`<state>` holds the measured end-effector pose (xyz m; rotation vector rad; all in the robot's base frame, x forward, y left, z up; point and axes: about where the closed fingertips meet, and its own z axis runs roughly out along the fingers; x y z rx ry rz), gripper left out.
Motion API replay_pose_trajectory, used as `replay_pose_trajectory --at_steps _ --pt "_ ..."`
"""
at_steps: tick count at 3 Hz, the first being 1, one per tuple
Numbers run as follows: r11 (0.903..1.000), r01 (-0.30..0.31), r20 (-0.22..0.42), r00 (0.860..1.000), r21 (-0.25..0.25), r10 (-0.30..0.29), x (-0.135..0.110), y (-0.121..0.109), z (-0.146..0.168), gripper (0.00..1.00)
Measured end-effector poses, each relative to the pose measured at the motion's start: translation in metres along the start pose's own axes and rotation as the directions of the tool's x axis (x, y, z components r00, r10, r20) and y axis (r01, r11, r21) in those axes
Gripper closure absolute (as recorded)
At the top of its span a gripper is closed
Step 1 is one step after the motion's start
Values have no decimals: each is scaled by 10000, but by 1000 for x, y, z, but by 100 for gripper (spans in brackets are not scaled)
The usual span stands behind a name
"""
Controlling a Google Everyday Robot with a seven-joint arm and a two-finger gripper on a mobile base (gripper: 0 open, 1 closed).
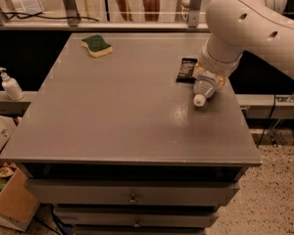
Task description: Move blue plastic bottle near rxbar chocolate
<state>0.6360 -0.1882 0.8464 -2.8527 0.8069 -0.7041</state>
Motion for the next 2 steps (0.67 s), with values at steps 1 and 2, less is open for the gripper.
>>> replay_pose_trajectory --at_steps 1,2 --pt "10000 61 159 9999 -61 -60 -2 1 5 84" --pt "10000 68 277 9996 -66 -66 -3 1 8 61"
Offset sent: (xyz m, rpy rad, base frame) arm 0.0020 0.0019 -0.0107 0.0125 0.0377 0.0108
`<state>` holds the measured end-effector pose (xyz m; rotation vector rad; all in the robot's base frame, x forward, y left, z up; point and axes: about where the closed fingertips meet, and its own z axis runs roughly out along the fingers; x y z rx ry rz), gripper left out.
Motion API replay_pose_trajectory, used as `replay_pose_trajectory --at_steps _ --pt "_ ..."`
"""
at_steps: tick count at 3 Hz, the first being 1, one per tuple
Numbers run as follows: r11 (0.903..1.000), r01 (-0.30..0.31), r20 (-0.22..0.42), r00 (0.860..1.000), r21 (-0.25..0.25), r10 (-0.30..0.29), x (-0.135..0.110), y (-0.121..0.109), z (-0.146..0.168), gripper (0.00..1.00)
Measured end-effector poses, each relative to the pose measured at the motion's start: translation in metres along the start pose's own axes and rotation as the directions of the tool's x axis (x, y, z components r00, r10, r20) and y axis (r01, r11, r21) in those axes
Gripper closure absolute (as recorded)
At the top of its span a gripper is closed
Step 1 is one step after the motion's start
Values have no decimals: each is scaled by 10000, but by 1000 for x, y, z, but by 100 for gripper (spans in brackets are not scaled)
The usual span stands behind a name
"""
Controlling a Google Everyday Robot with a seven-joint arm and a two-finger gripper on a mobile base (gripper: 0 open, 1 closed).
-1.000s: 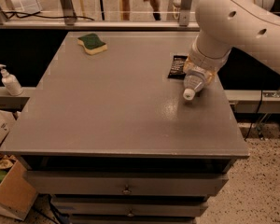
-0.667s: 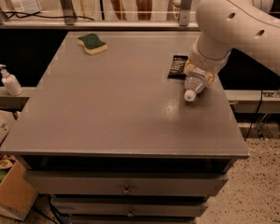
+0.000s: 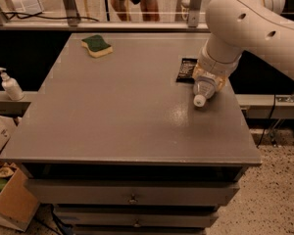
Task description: Move blue plastic bottle near rxbar chocolate
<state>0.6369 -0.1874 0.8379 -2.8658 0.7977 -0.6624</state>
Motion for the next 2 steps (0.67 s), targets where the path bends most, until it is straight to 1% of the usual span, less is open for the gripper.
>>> replay_pose_trajectory --at_steps 1,2 --pt "10000 -21 61 10000 13 21 -1 -1 2 38" --pt "9999 -83 82 9999 141 82 0 -2 2 14"
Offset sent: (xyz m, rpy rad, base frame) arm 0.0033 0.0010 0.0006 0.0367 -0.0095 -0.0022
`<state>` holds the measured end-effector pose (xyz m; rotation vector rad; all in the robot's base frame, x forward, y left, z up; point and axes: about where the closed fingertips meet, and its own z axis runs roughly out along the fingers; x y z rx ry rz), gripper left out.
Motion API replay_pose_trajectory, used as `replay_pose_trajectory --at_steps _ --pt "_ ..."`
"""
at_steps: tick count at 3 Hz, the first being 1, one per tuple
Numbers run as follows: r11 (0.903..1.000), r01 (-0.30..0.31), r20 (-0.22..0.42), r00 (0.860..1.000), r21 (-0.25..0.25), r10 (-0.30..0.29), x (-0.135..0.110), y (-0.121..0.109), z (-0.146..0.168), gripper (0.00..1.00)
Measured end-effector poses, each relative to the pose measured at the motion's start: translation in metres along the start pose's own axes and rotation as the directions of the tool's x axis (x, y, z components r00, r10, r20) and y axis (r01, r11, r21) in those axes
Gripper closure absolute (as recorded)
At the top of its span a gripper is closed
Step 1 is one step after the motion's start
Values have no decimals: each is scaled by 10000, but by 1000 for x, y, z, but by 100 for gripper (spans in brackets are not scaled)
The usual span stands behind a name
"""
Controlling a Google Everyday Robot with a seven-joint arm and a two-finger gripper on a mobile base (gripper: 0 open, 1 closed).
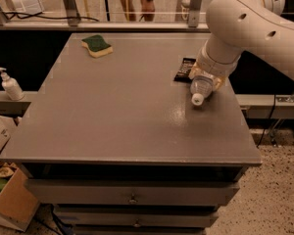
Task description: Move blue plastic bottle near rxbar chocolate
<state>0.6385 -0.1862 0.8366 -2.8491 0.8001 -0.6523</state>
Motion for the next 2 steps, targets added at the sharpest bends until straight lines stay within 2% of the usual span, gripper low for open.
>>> replay_pose_trajectory --at_steps 1,2 --pt "9998 -66 5 10000 184 66 2 -1 -1 0" --pt "9990 -186 5 9998 405 186 4 -1 -2 0"
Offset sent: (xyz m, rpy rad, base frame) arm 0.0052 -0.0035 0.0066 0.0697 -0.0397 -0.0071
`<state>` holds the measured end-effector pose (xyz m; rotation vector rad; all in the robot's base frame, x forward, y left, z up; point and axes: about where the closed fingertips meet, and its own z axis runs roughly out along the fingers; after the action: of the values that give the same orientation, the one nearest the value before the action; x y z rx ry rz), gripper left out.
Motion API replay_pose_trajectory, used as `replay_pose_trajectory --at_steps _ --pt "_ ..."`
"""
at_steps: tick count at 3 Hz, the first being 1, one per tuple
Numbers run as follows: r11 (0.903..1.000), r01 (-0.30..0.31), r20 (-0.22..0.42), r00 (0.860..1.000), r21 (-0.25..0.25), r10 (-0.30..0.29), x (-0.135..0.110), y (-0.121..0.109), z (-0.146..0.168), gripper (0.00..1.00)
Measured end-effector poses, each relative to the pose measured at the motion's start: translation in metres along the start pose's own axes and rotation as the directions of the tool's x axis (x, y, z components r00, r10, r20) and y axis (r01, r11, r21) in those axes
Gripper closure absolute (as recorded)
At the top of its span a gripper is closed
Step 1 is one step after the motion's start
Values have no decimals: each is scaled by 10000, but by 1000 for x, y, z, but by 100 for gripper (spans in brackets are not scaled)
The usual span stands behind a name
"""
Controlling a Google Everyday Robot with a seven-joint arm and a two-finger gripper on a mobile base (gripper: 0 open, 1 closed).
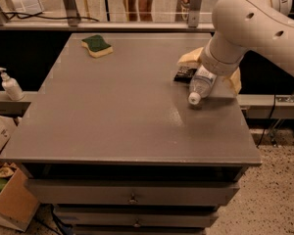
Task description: Move blue plastic bottle near rxbar chocolate
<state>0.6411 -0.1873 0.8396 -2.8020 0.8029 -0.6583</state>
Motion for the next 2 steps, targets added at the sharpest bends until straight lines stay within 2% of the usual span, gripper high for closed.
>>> replay_pose_trajectory --at_steps 1,2 --pt "9997 -166 -6 9999 179 167 0 3 -4 0" --pt "9944 -844 -71 9964 644 850 5 15 -21 0"
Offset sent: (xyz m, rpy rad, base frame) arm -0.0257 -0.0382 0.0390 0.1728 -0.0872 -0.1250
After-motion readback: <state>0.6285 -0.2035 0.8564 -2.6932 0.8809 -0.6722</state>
